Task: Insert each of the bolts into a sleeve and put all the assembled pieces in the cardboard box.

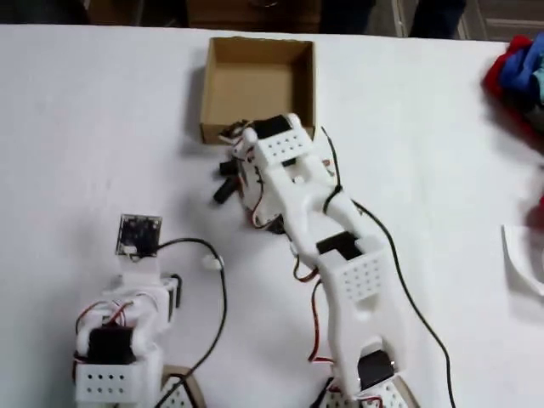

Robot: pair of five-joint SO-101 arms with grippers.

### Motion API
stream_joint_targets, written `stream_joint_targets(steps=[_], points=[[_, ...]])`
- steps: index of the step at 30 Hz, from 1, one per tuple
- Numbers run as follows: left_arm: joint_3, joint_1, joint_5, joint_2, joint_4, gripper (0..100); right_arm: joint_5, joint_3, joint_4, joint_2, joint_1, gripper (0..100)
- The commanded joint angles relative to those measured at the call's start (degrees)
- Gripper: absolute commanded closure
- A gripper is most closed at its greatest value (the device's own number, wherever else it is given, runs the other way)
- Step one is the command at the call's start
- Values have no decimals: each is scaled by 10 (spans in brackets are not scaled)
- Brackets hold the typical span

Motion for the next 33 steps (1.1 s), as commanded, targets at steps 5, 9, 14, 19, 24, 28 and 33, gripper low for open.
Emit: stream_joint_targets(steps=[5, 9, 14, 19, 24, 28, 33], points=[[12, 4, 5, -13, 2, 845, -33, -13, 7, -48, 49, 729], [12, 4, 5, -13, 2, 845, -31, 14, 7, -31, 59, 728], [12, 4, 5, -13, 2, 845, -33, 16, -22, 0, 39, 729], [12, 4, 5, -13, 2, 845, -33, 16, -38, 34, 22, 729], [12, 4, 5, -13, 2, 845, -33, 15, -44, 46, 3, 755], [12, 4, 5, -13, 2, 845, -33, 12, -53, 50, 2, 869], [12, 4, 5, -13, 2, 845, -33, 10, -52, 48, 4, 978]])
